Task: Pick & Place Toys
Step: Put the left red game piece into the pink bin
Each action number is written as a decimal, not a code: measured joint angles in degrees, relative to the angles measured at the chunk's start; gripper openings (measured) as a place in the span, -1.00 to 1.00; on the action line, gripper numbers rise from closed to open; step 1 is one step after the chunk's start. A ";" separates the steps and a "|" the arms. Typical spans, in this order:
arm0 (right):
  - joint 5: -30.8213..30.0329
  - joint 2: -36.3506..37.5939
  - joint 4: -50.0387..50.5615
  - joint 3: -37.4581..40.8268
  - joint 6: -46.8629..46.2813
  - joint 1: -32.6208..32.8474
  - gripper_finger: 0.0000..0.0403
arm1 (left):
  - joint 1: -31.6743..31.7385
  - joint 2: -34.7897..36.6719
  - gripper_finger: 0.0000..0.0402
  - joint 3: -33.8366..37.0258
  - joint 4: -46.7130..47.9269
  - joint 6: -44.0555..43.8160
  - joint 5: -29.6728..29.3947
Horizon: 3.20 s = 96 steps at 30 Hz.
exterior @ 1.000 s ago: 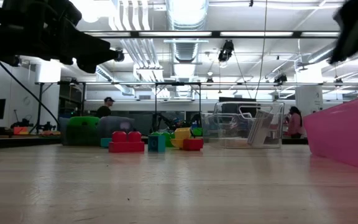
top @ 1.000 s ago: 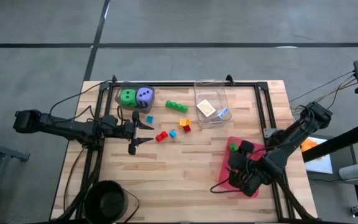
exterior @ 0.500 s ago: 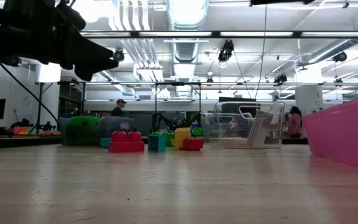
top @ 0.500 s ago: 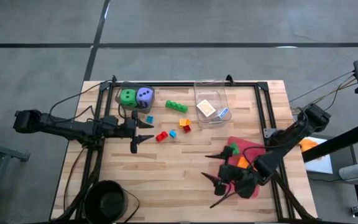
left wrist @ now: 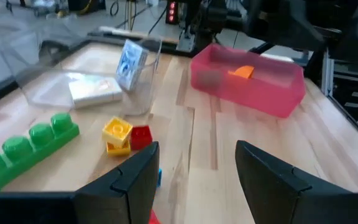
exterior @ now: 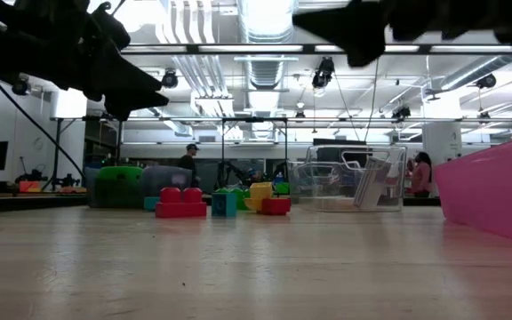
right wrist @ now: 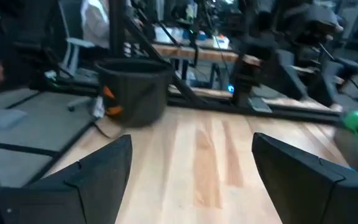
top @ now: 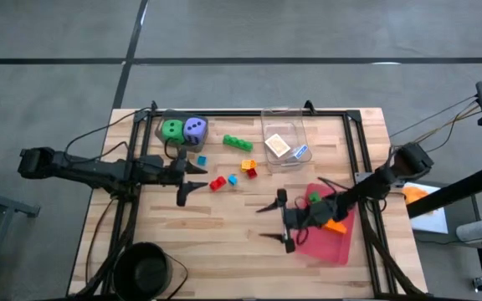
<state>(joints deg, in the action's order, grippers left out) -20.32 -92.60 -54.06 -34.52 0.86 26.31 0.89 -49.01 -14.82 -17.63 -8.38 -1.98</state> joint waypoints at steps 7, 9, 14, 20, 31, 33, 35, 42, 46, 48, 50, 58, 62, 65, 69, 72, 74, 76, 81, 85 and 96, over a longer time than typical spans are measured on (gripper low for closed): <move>3.92 4.35 -0.34 6.62 0.02 -5.90 0.63 | -0.04 0.00 0.07 -0.48 2.91 -4.04 -3.15; 3.92 5.77 -0.30 8.71 0.00 -6.91 0.63 | -0.04 0.00 0.07 -0.93 4.99 -5.16 -3.85; 3.92 9.90 -0.52 13.24 -0.76 -8.21 0.63 | -0.21 -2.11 0.07 -5.30 12.24 -7.08 -5.17; 3.94 12.02 -1.21 15.36 -2.21 -8.17 0.63 | -0.33 -14.50 0.07 -13.38 19.17 -7.08 -6.33; 3.94 11.24 -0.65 15.39 -3.54 -6.96 0.63 | -0.11 -36.94 0.07 -29.39 32.00 -8.18 -10.92; 3.94 11.05 -0.78 15.33 -3.70 -6.76 0.63 | -0.10 -39.20 0.07 -31.20 33.48 -8.18 -10.91; 3.94 10.98 -0.64 15.32 -3.89 -6.65 0.63 | -0.04 -41.14 0.07 -33.04 35.96 -8.32 -10.91; 3.94 10.99 -0.77 15.30 -3.91 -6.56 0.63 | -0.04 -46.17 0.07 -35.65 40.41 -9.47 -10.89; 3.94 10.99 -0.79 15.30 -3.91 -6.56 0.63 | -0.02 -48.27 0.07 -35.51 40.86 -9.57 -10.24; 3.94 10.99 -0.79 15.30 -3.91 -6.59 0.63 | 0.00 -48.83 0.07 -35.51 40.85 -9.55 -9.08; 3.92 10.99 -0.80 15.30 -3.91 -6.59 0.63 | 0.00 -49.32 0.07 -35.51 40.83 -9.53 -8.66; 3.92 10.99 -0.79 15.30 -3.91 -6.59 0.63 | 0.00 -49.62 -0.27 -35.49 41.08 -9.51 -8.53; 3.89 10.99 -0.79 15.28 -3.91 -6.58 0.63 | 0.00 -49.59 -0.38 -35.49 41.20 -9.05 -8.55; 3.81 10.99 -0.79 15.28 -3.93 -6.59 0.63 | 0.00 -49.54 -0.38 -35.49 41.25 -8.63 -8.54; 3.70 10.99 -0.79 15.28 -4.31 -6.58 0.63 | -0.04 -48.96 -0.38 -35.46 41.82 -8.11 -8.50; 3.70 10.99 -0.81 15.26 -4.95 -6.59 0.63 | -0.23 -47.58 -0.38 -35.42 41.91 -7.92 -8.52; 3.70 10.99 -1.22 15.26 -5.03 -6.59 0.63 | -0.63 -46.15 -0.38 -35.42 41.68 -7.58 -8.68; 3.59 10.99 -1.47 15.26 -5.03 -6.59 0.63 | -1.26 -44.60 -0.38 -35.40 40.66 -6.69 -8.98; 1.99 10.99 -1.69 14.84 -5.03 -6.59 0.63 | -3.59 -40.52 -0.38 -35.38 34.52 -2.60 -9.07; 0.08 10.97 -1.70 13.94 -5.42 -6.81 0.63 | -5.78 -39.03 -0.38 -35.38 27.12 1.29 -8.80; -0.69 2.44 2.46 6.95 -8.72 -9.22 0.63 | -8.35 -40.39 -0.38 -35.38 18.32 4.12 -5.48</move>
<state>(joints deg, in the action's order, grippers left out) -21.01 -90.15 -51.61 -27.57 -7.86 17.10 -7.46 -89.41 -50.19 0.69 -4.26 -7.46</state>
